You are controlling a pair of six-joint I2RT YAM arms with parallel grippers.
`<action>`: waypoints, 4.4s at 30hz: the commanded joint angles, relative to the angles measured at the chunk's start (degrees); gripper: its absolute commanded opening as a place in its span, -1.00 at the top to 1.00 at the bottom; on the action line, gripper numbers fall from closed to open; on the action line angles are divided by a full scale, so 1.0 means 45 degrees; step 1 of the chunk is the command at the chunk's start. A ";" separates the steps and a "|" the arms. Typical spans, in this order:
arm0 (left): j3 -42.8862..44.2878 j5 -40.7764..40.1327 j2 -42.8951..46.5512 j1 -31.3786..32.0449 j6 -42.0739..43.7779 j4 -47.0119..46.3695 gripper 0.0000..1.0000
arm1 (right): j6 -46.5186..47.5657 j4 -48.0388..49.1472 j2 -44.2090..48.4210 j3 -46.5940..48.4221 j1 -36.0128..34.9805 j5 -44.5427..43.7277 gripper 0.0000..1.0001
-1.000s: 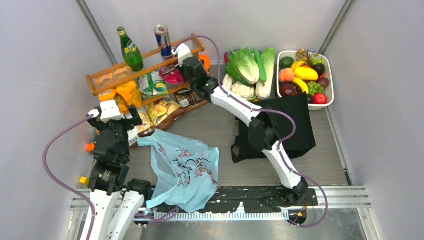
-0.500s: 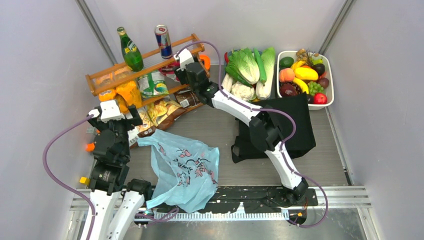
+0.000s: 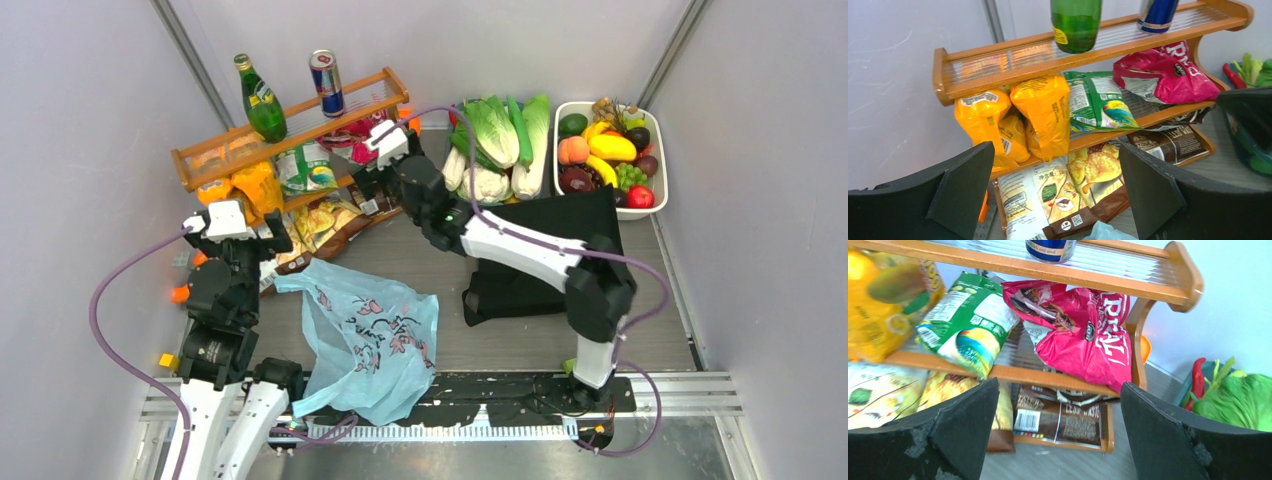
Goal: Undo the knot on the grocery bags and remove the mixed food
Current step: Place the potato chip on the shelf, then pick up the takeout bag at the center of the board.
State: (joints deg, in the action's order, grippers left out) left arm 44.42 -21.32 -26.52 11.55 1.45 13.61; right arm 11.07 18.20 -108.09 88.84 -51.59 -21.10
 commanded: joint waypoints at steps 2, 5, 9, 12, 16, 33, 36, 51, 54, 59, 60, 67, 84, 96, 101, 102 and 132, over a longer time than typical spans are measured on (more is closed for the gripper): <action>0.0332 0.1116 -0.0416 -0.0043 -0.0568 -0.0119 -0.99 | -0.2943 -0.1732 0.3872 -0.2171 0.0010 0.0697 -0.92; 0.0404 0.1187 -0.0630 -0.0047 -0.0688 -0.0015 -0.99 | -0.5328 -0.4107 0.5492 -0.4215 -0.0129 0.1933 -0.91; 0.0430 0.1276 -0.0757 -0.0047 -0.0791 0.0011 -0.99 | -0.8855 -0.5565 0.7407 -0.6794 -0.0848 0.3053 -0.91; 0.0477 0.1325 -0.0821 -0.0047 -0.0842 0.0086 -0.99 | -1.0604 -0.5265 0.8043 -0.8617 -0.1416 0.3918 -0.91; 0.0564 0.1525 -0.0914 -0.0047 -0.0972 0.0220 -0.99 | -1.2040 -0.4249 0.8286 -0.9796 -0.2217 0.3801 -0.91; 0.1163 0.3344 -0.2184 0.1123 -0.1418 0.1442 -0.99 | -0.8899 -1.2591 0.7236 -0.6353 -0.2639 -0.8871 -0.91; 0.1219 0.3351 -0.2230 0.1124 -0.1388 0.1523 -0.99 | -0.8410 -1.3069 0.5673 -0.5524 -0.2353 -0.9608 -0.91; 0.1278 0.3507 -0.2168 0.1183 -0.1417 0.1586 -0.99 | -0.7531 -1.3847 -0.0327 -0.3214 -0.0957 -1.0029 -0.91; 0.1271 0.3526 -0.2153 0.1183 -0.1417 0.1610 -0.99 | -0.7473 -1.3825 -0.0725 -0.3299 -0.0687 -1.0246 -0.91; 0.1277 0.3563 -0.2127 0.1237 -0.1402 0.1600 -0.99 | -0.7325 -1.3566 -0.0689 -0.3673 -0.0175 -1.0286 -0.93; 0.1282 0.3593 -0.2150 0.1258 -0.1383 0.1615 -0.99 | -0.7304 -1.3514 -0.0467 -0.3805 -0.0151 -1.0269 -0.83; 0.1373 0.3938 -0.2240 0.1387 -0.1319 0.1696 -0.99 | -0.7086 -1.3414 0.1437 -0.4569 -0.0035 -0.9534 0.56; 0.1698 0.7138 -0.3544 0.3658 -0.0581 0.2994 -0.99 | -0.5717 -1.4374 1.0586 -0.3572 0.1355 -0.0809 0.90; 0.0098 0.7934 -0.4729 0.8028 -0.3957 0.4406 -0.99 | -0.5014 -1.4328 1.1476 -0.3204 0.2094 0.0152 0.90; -0.0231 0.4946 -0.4486 1.0460 -0.5822 0.5625 -0.99 | -0.4767 -1.3905 1.1807 -0.3564 0.2544 0.0672 0.90; -0.0295 0.4194 -0.4637 1.0944 -0.6161 0.5755 -0.99 | -0.4736 -1.3794 1.1905 -0.3656 0.2667 0.0757 0.90; -0.2460 0.4062 -1.1387 1.3688 -0.9144 0.3439 0.20 | -0.4443 -1.2421 1.2979 -0.4444 0.3591 0.2515 0.90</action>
State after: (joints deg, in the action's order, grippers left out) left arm 37.54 -7.20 -76.20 72.84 -37.17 36.62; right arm -9.26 -42.85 -51.72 68.73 -35.86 -10.76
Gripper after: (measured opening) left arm 0.549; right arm 0.081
